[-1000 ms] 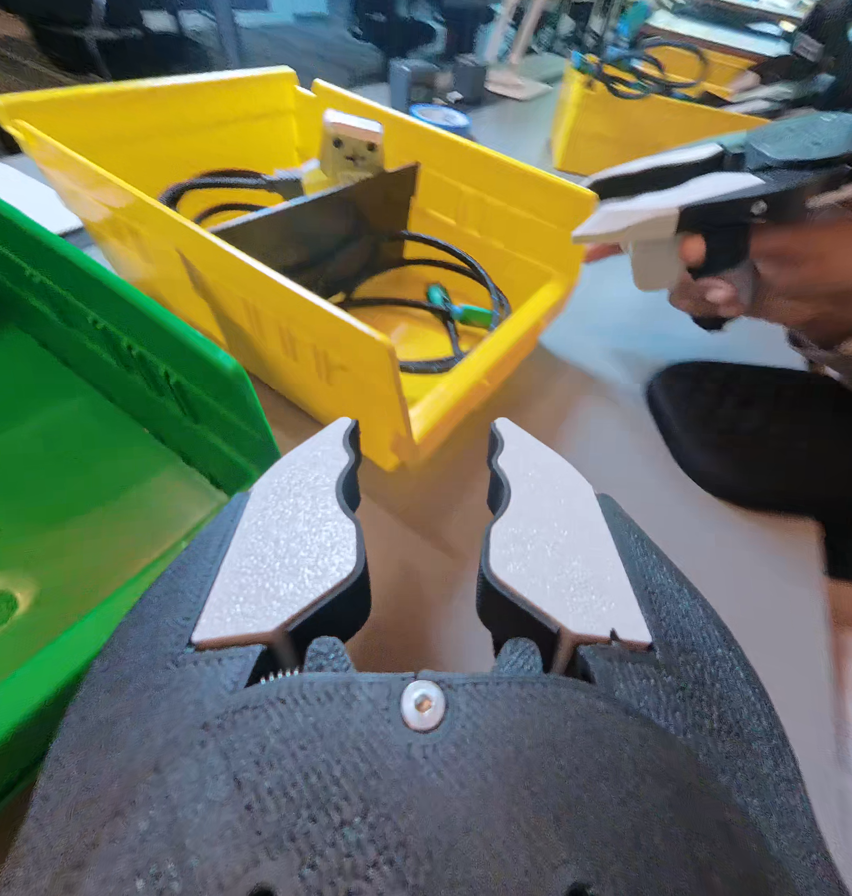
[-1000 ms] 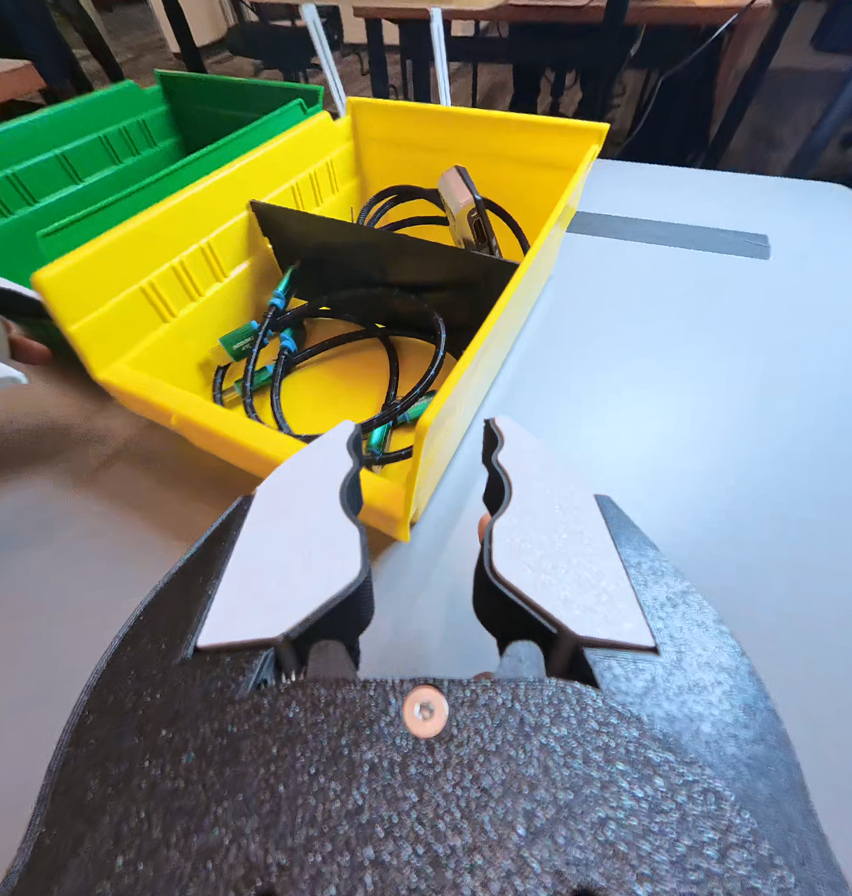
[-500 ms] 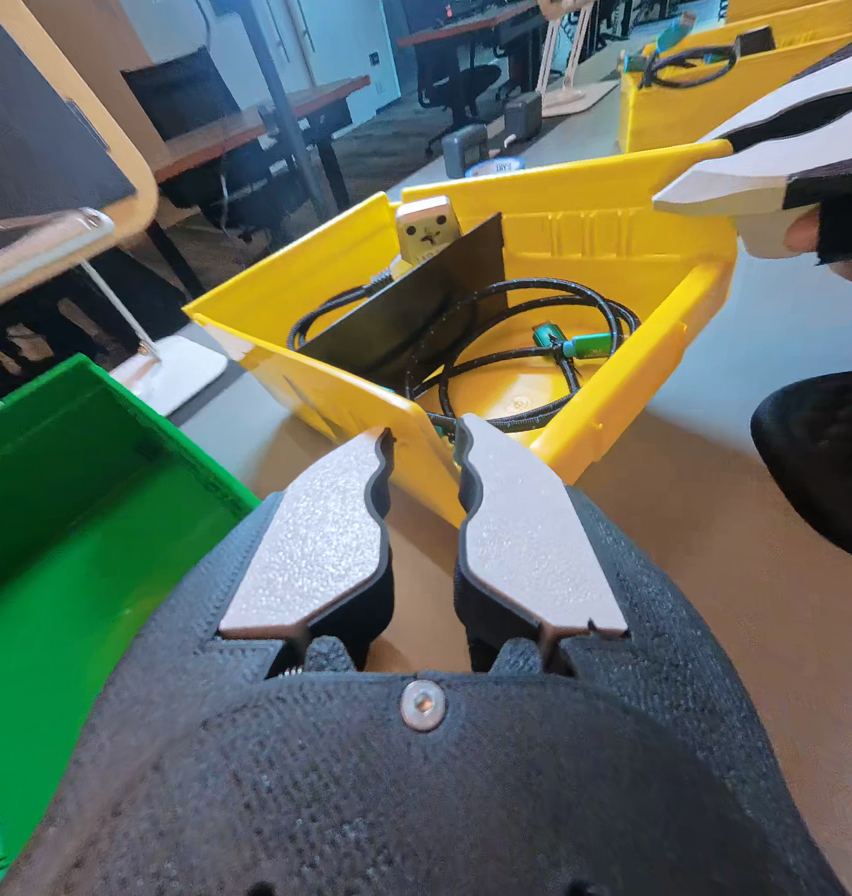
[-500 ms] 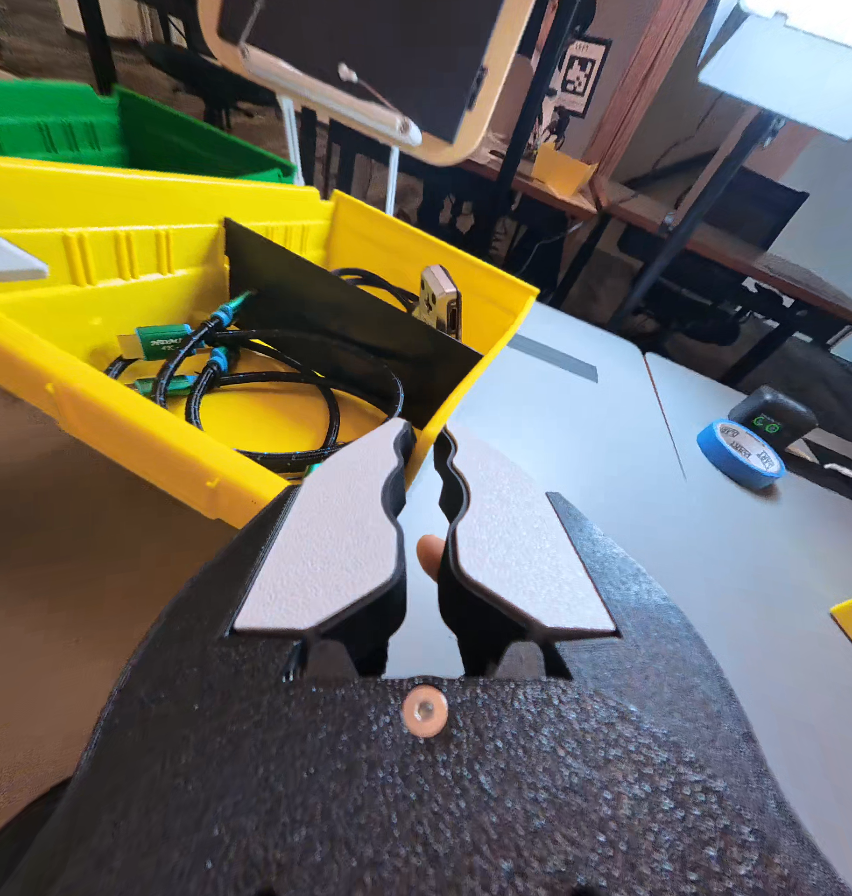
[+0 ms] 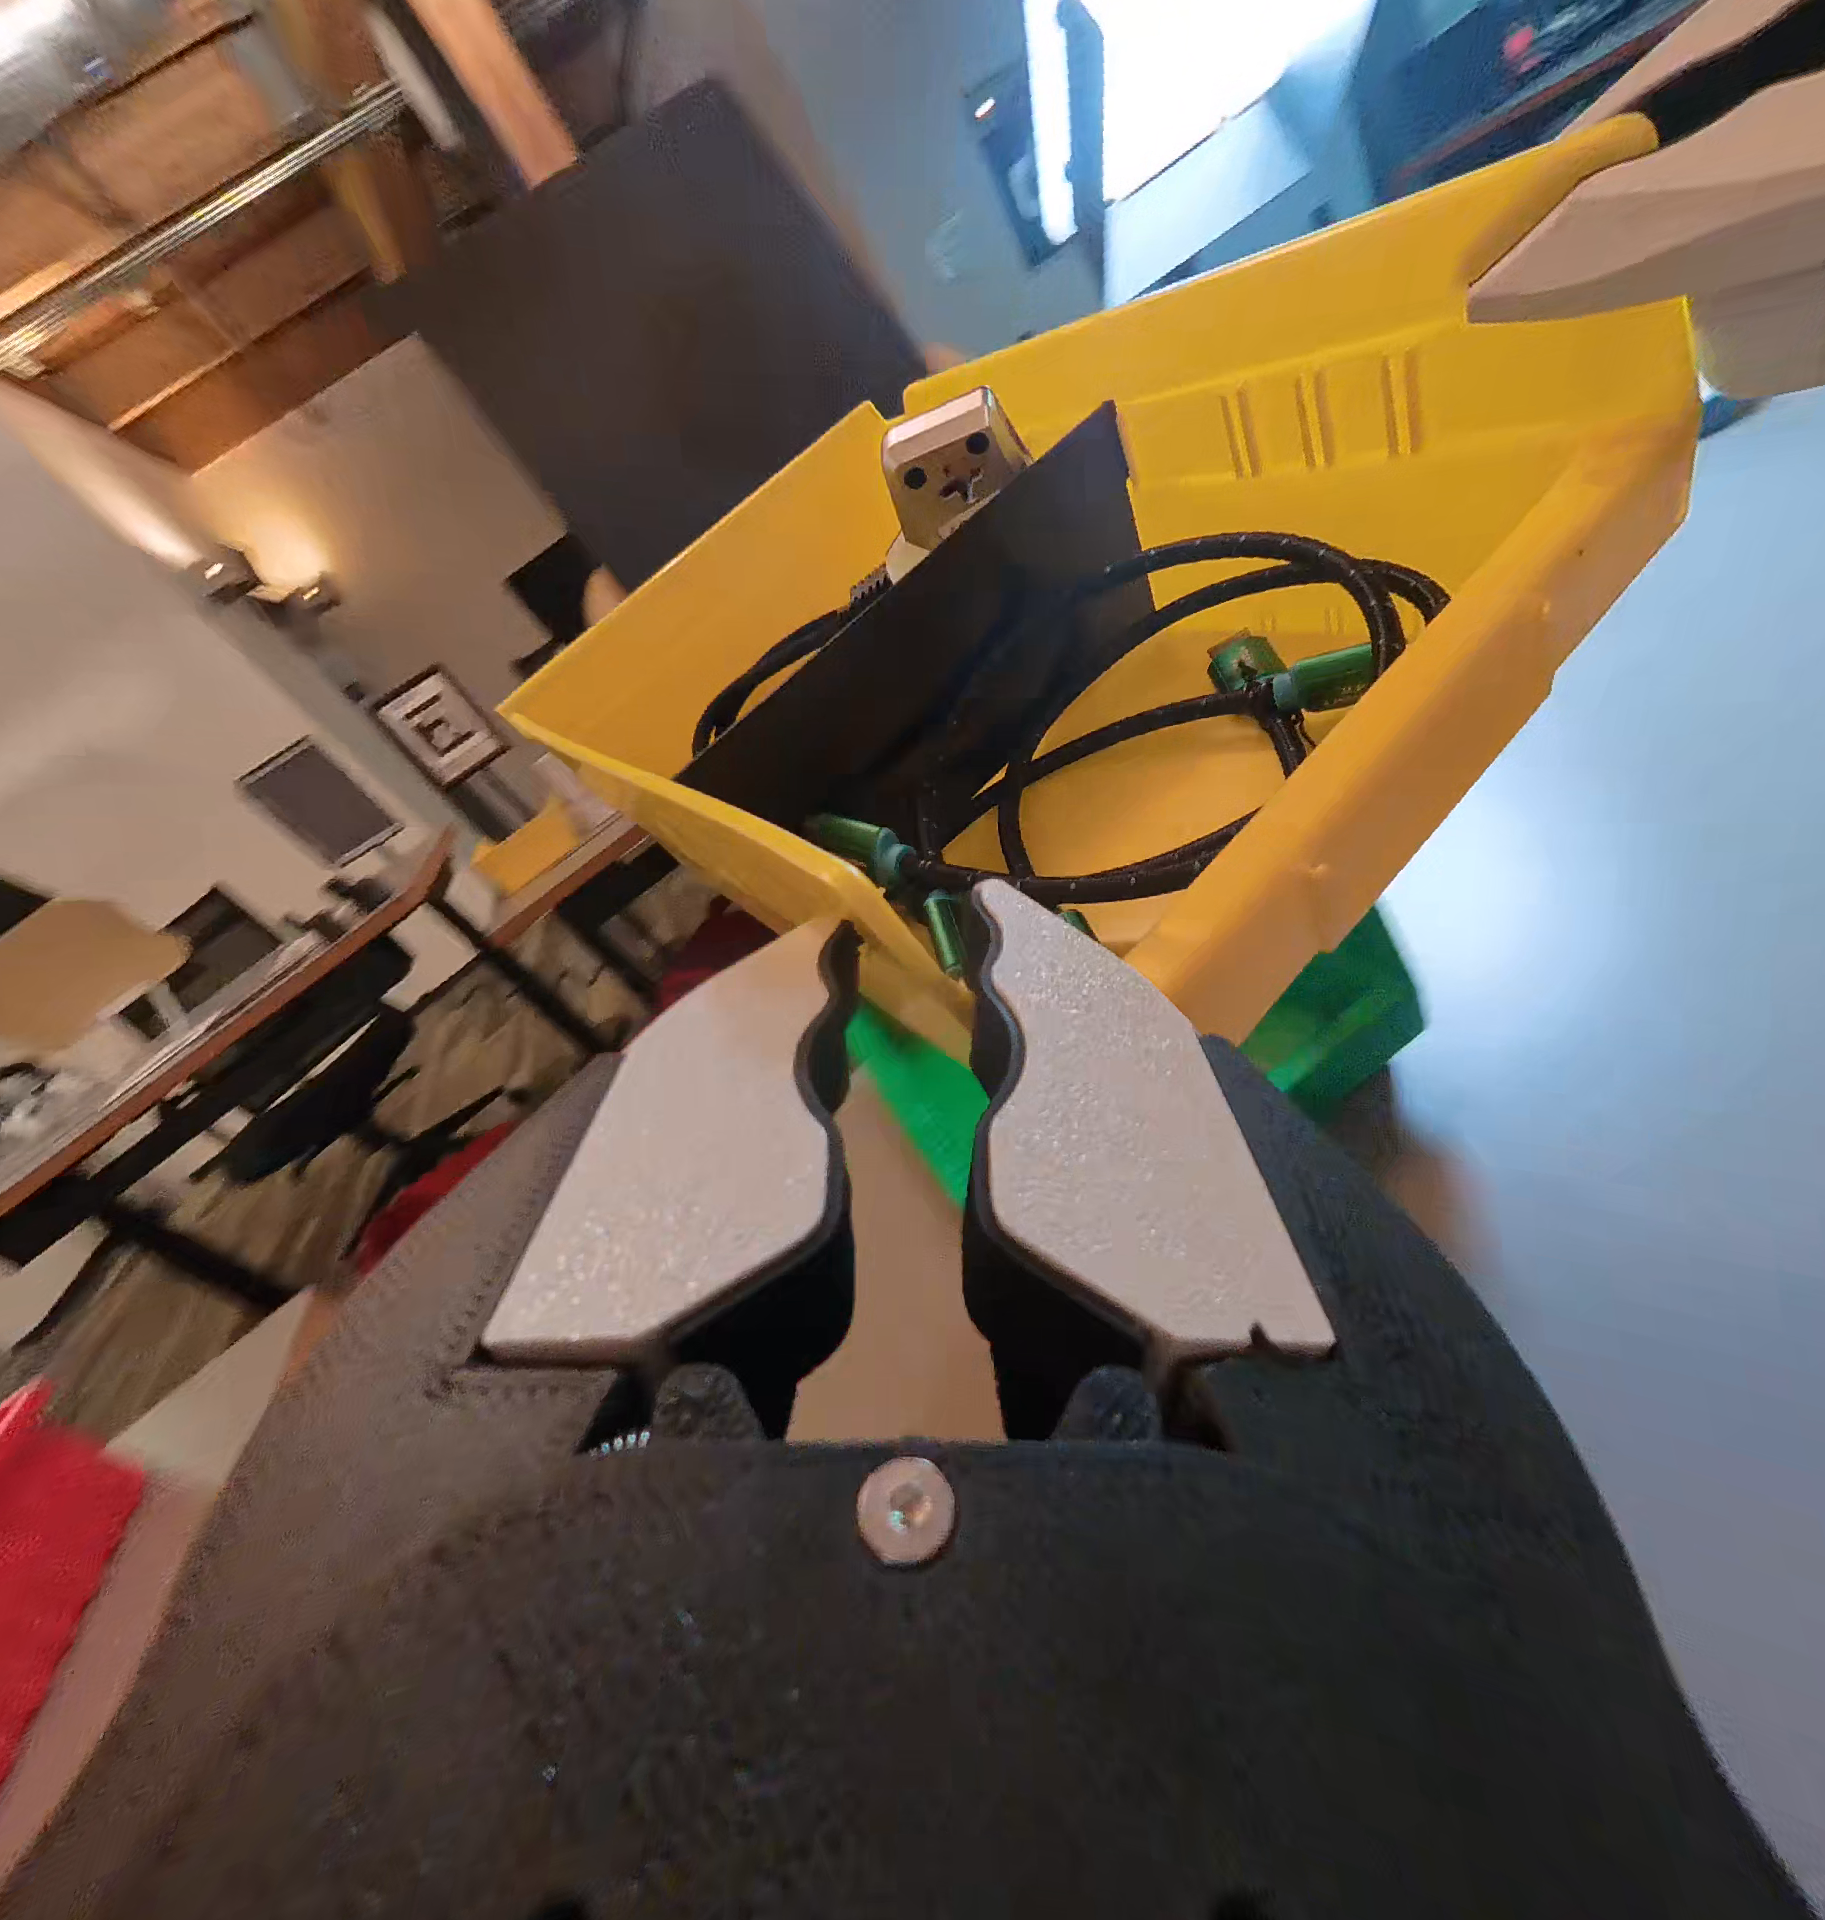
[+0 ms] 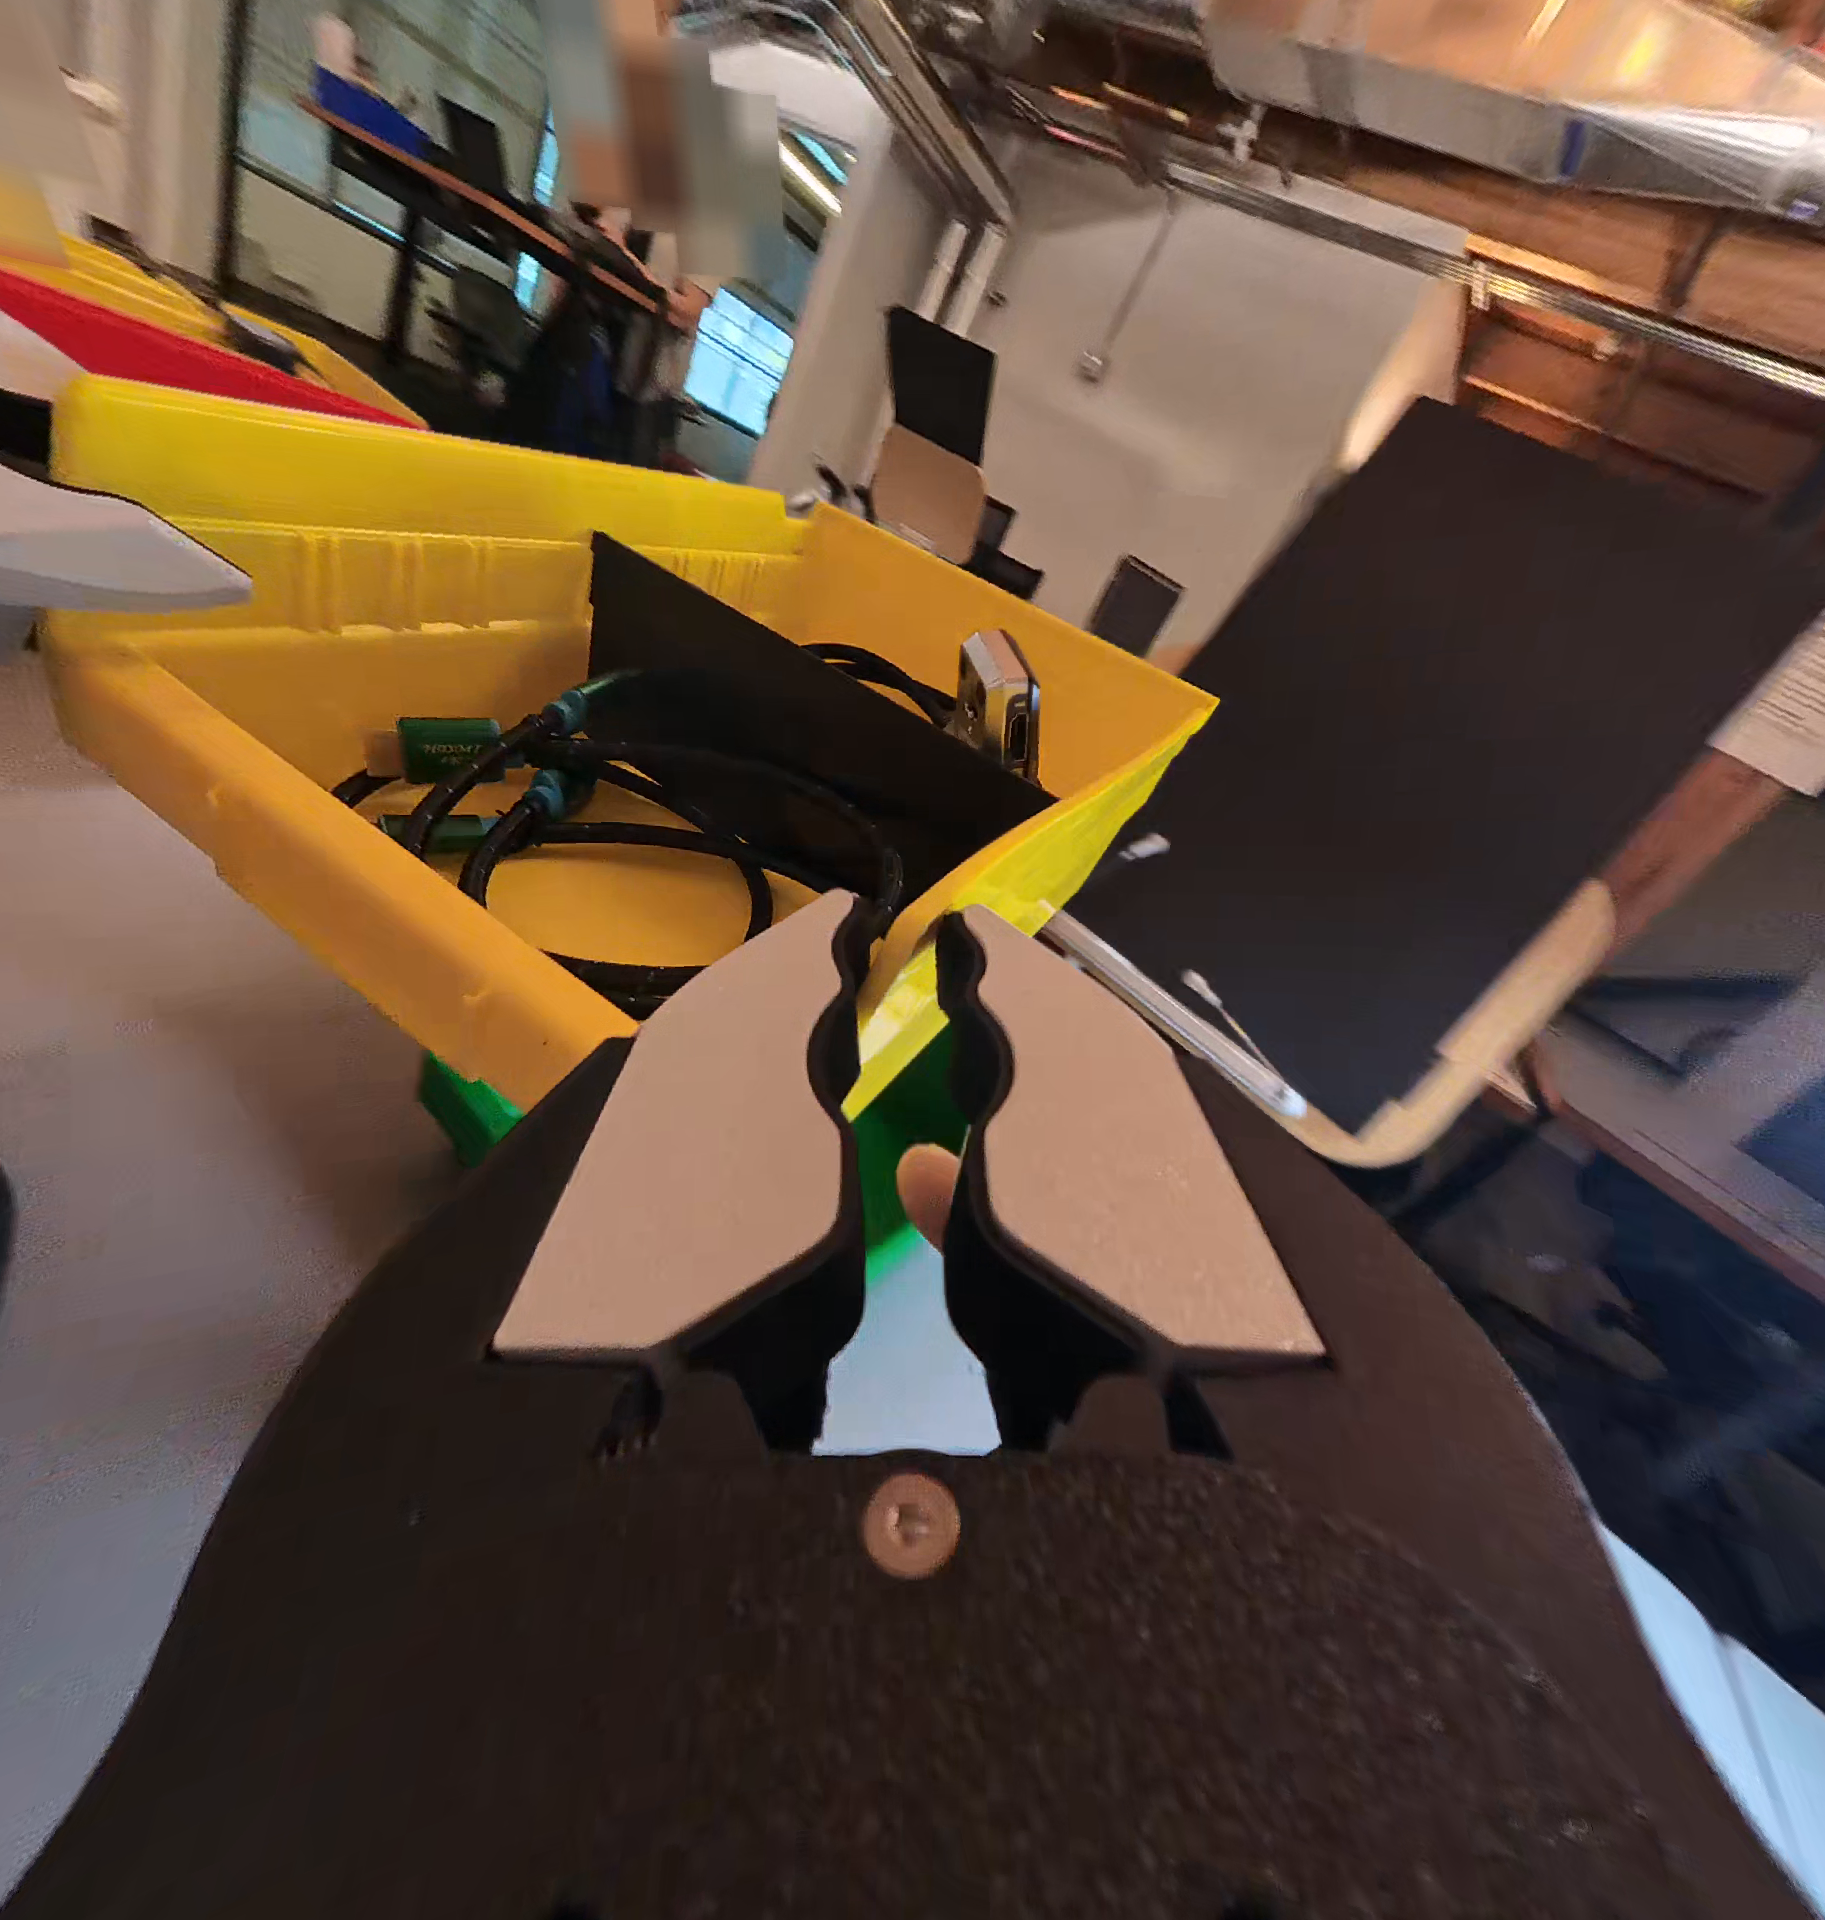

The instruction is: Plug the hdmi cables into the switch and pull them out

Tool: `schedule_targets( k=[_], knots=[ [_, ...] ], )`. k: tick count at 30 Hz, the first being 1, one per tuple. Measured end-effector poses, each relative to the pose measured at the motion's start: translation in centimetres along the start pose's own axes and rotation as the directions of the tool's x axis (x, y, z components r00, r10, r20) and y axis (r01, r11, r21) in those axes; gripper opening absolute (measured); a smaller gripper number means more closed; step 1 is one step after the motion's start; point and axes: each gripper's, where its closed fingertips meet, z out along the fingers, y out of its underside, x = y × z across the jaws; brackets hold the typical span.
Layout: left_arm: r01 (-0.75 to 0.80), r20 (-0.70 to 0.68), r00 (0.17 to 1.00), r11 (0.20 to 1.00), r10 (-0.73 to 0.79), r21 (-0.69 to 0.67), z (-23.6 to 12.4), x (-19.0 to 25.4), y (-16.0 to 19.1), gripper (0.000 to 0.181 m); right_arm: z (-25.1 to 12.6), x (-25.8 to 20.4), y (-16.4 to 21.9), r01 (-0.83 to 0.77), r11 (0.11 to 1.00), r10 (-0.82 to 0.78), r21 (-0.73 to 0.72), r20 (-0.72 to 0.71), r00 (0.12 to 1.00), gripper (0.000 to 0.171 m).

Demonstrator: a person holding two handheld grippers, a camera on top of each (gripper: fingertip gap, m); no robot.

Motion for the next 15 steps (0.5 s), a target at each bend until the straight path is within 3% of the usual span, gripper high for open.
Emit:
schedule_targets(
  k=[4, 8, 12, 15],
  knots=[
    [0.015, 0.12, 0.993, 0.994, -0.002, -0.111, -6.2, -6.0, 5.0, 0.019, 6.3, -8.0, -1.5, -0.058, 0.997, 0.051, 0.042, 0.154, 0.987, 0.012],
    [0.018, 0.16, 0.987, 0.969, 0.022, -0.245, -10.6, -9.0, 10.5, 0.018, 10.5, -15.6, 1.3, -0.112, 0.994, 0.107, 0.008, 0.25, 0.962, 0.012],
    [0.044, 0.124, 0.992, 0.934, 0.001, -0.354, -10.5, -8.3, 16.4, 0.017, 11.6, -19.2, 6.5, -0.139, 0.985, 0.163, -0.104, 0.275, 0.947, 0.013],
    [0.052, 0.078, 0.997, 0.935, -0.026, -0.35, -8.4, -6.0, 18.8, 0.02, 10.7, -18.3, 9.4, -0.108, 0.985, 0.136, -0.137, 0.217, 0.967, 0.013]
  ],
)
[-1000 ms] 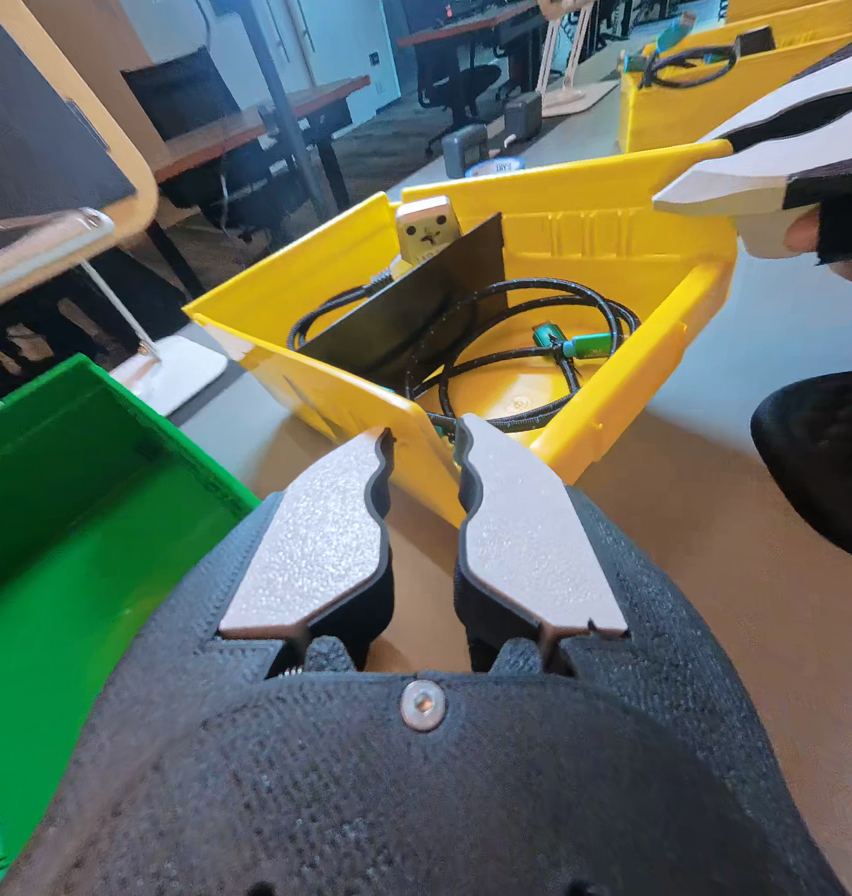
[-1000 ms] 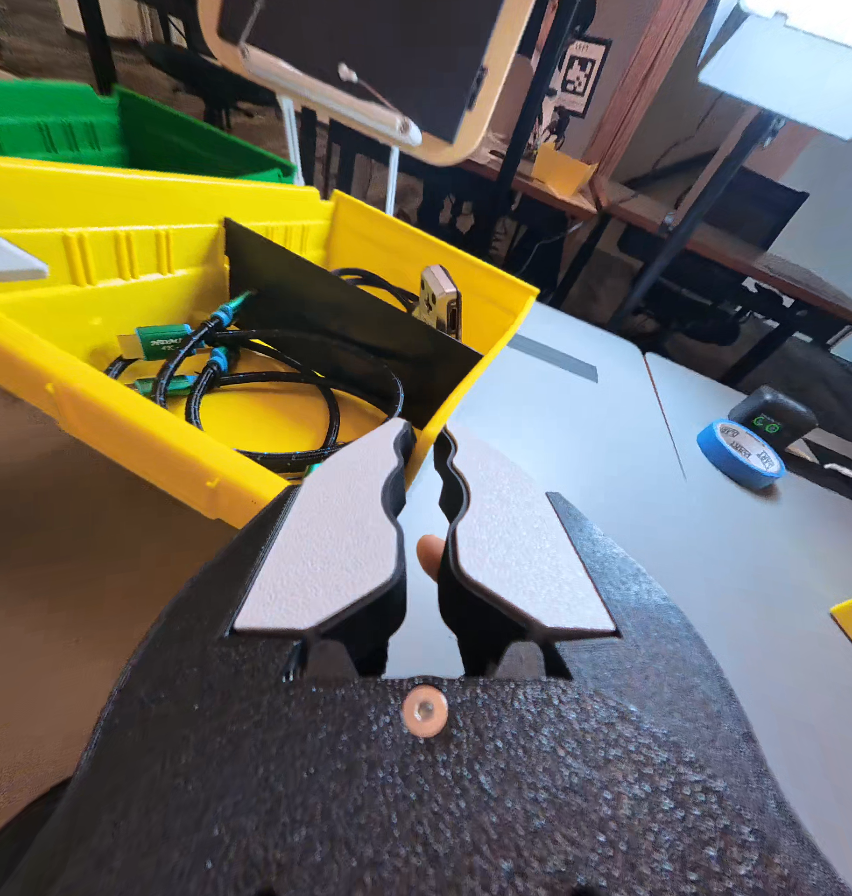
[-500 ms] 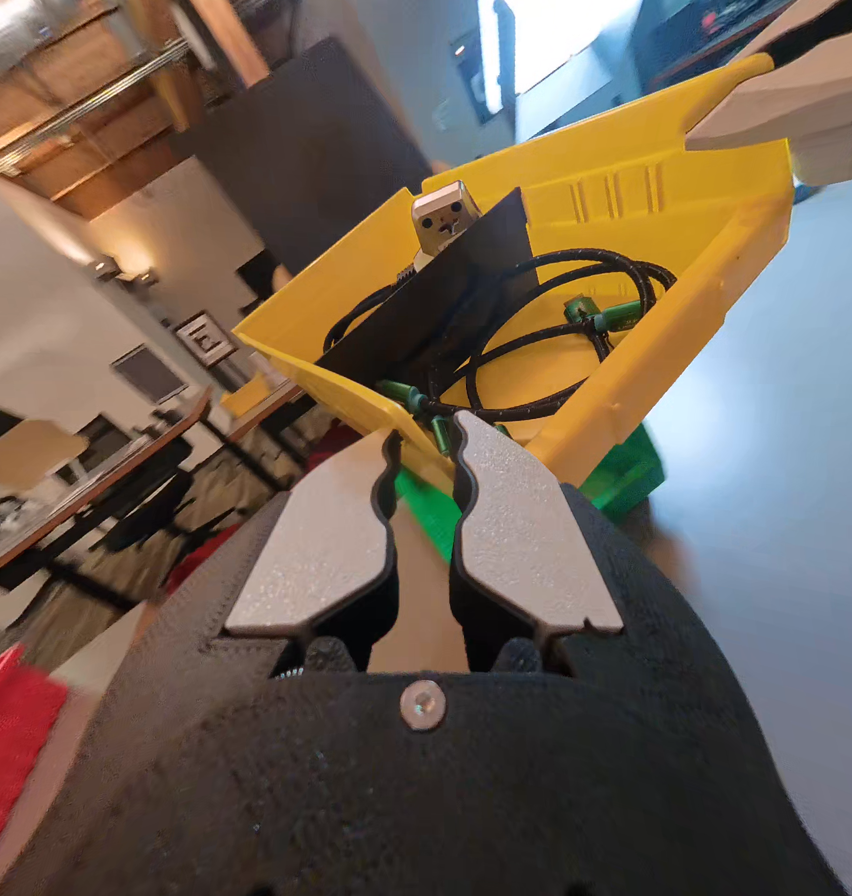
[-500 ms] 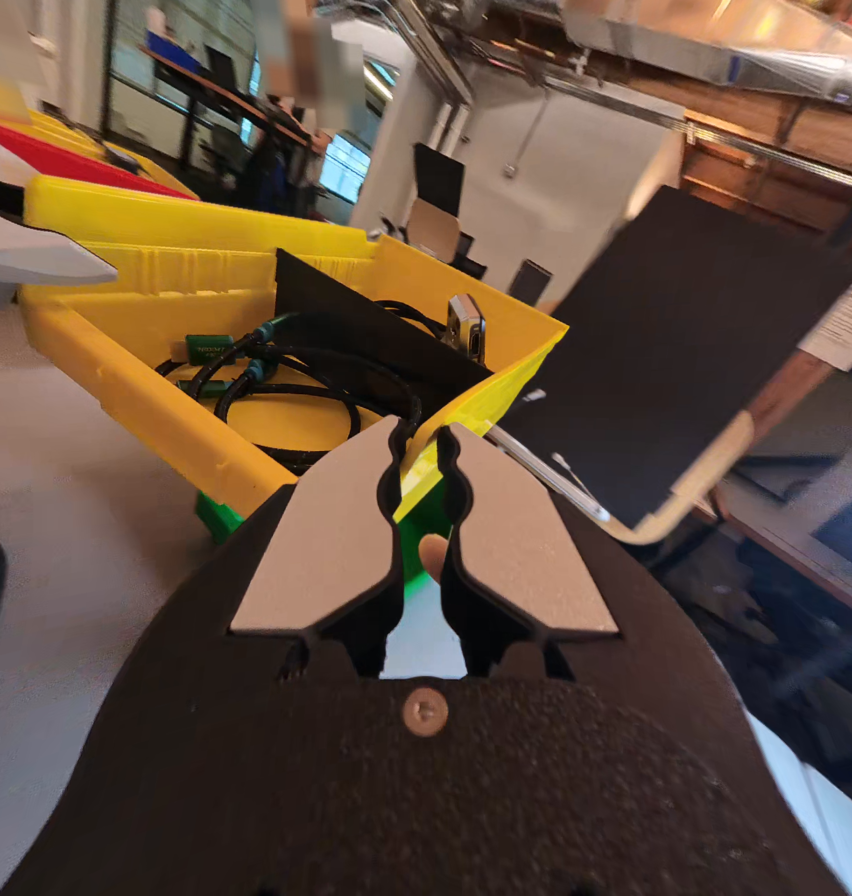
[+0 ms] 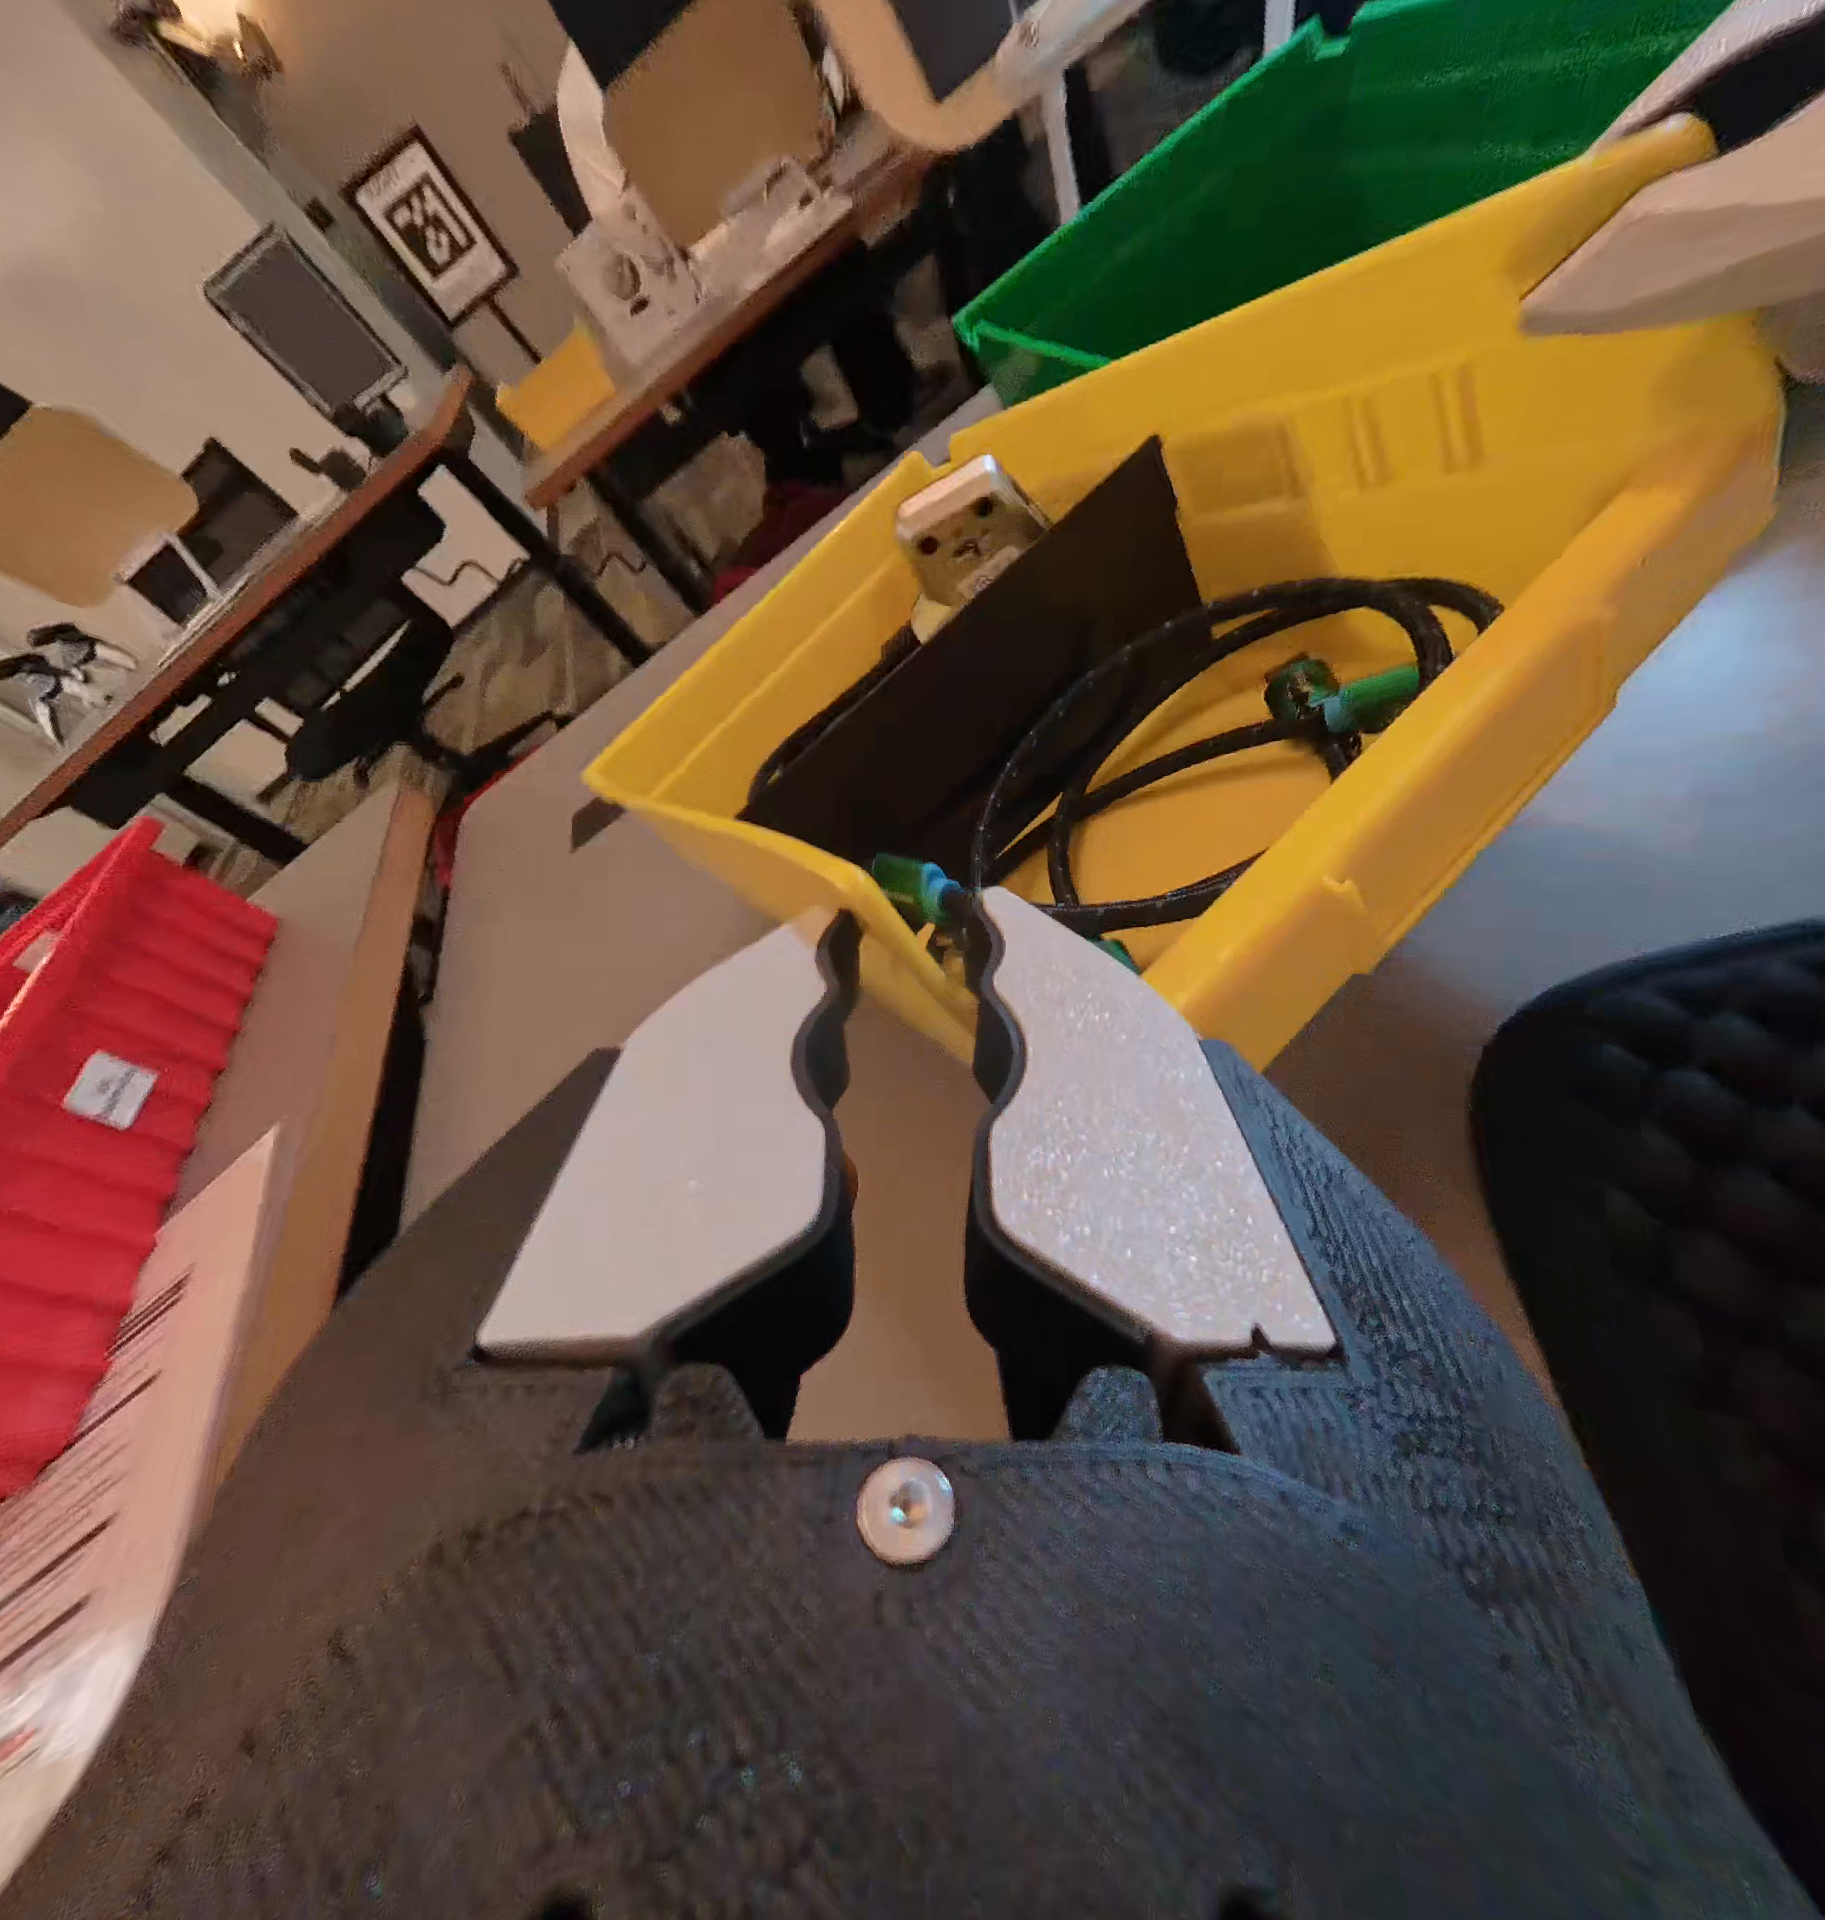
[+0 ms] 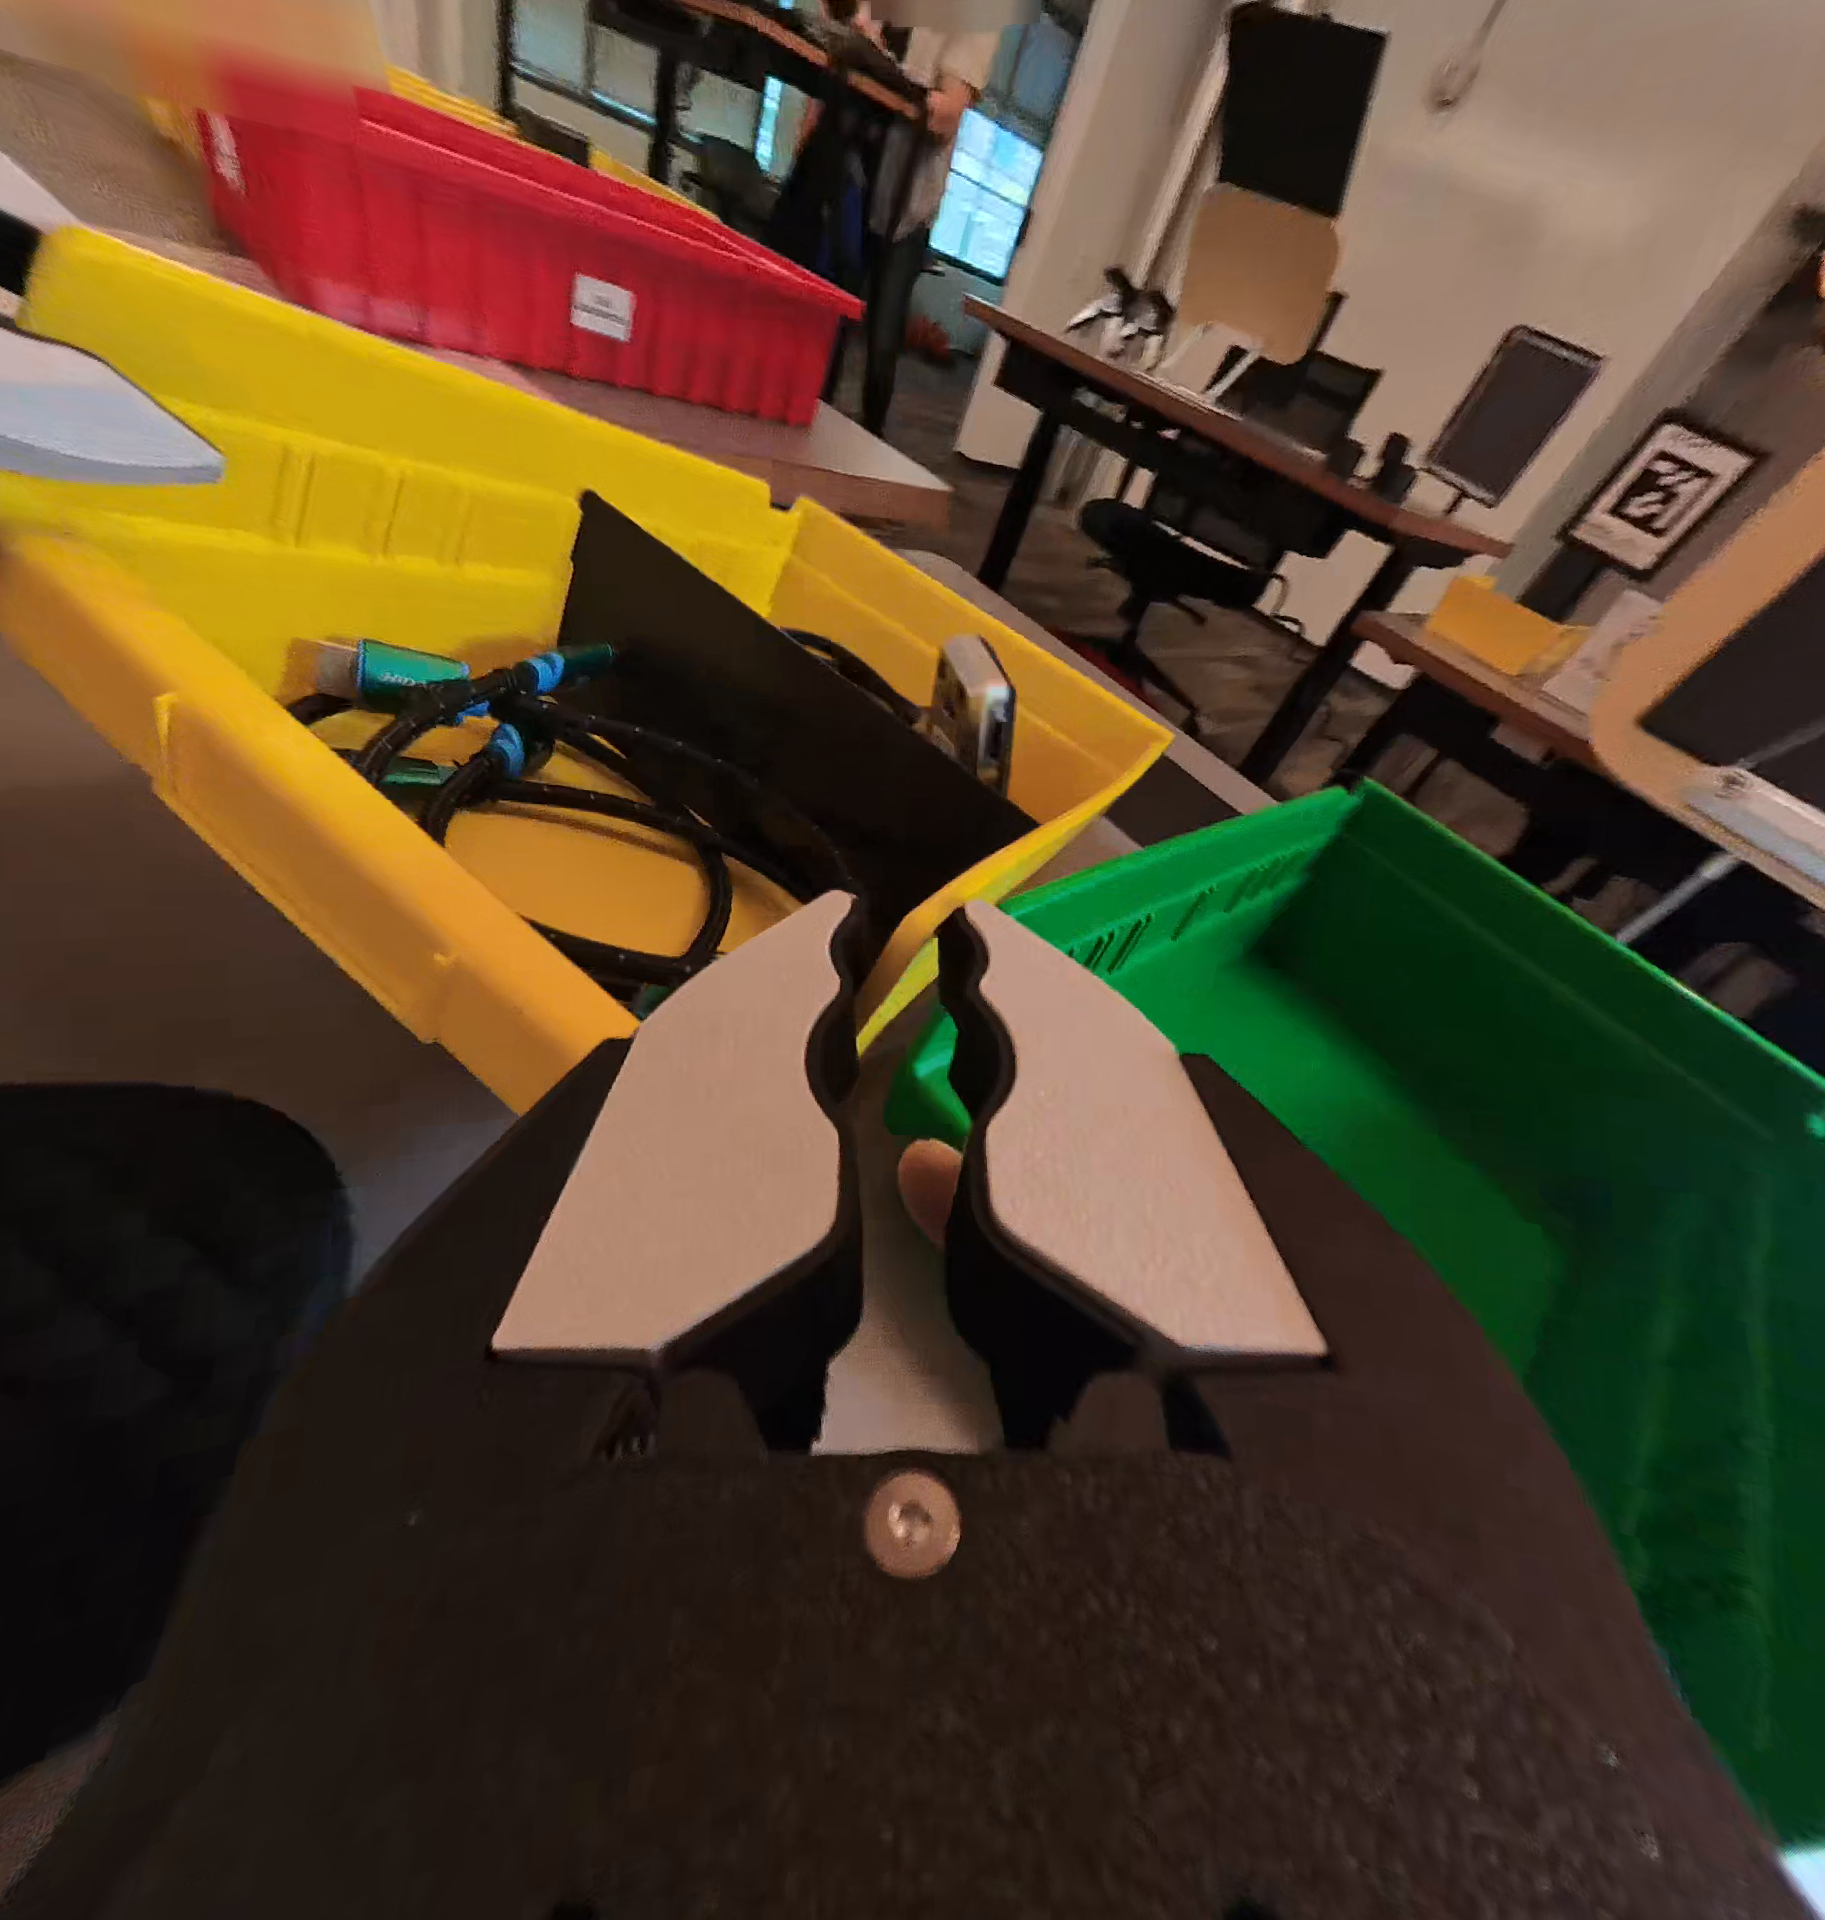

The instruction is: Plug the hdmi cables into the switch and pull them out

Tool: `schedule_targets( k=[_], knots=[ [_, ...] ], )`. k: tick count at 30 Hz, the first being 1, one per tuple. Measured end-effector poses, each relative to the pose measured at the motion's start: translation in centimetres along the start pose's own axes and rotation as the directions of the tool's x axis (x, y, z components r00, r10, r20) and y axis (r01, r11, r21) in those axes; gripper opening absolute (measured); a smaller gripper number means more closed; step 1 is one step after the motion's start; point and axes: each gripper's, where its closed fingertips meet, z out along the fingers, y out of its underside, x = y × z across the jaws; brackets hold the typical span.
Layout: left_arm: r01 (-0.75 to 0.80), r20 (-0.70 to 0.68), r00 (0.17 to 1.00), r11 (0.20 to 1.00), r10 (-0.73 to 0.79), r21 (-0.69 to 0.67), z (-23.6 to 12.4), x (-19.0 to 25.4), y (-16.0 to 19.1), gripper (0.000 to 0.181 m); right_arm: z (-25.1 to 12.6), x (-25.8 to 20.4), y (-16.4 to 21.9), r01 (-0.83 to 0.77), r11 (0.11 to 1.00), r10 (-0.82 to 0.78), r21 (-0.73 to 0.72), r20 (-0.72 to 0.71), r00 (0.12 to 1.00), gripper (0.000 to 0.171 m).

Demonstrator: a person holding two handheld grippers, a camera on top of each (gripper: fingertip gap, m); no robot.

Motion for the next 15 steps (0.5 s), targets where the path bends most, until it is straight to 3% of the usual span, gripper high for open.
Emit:
schedule_targets(
  k=[3, 6, 10, 13, 15],
  knots=[
    [0.09, -0.058, 0.995, 0.994, -0.086, 0.067, 2.6, 1.9, -1.4, 0.02, -1.7, 2.7, 1.3, -0.056, 0.998, 0.053, -0.032, -0.079, 0.995, 0.014],
    [0.037, -0.145, 0.989, 0.999, -0.038, -0.009, 5.7, 5.1, -1.4, 0.025, -2.4, 6.0, 4.1, -0.062, 0.984, 0.031, -0.168, -0.182, 0.983, 0.013],
    [-0.036, -0.218, 0.976, 0.994, 0.013, -0.103, 7.5, 7.7, -1.3, 0.037, -2.4, 8.2, 7.0, -0.081, 0.946, 0.051, -0.314, -0.102, 0.993, 0.014],
    [-0.132, -0.15, 0.981, 0.99, 0.122, -0.056, 6.7, 6.9, -3.5, 0.04, -3.8, 10.3, 5.2, -0.056, 0.947, 0.045, -0.318, -0.041, 0.998, 0.018],
    [-0.179, -0.149, 0.974, 0.983, 0.169, -0.05, 6.2, 7.0, -5.1, 0.054, -5.6, 11.7, 3.1, -0.019, 0.95, 0.031, -0.312, 0.034, 0.999, 0.019]
  ],
)
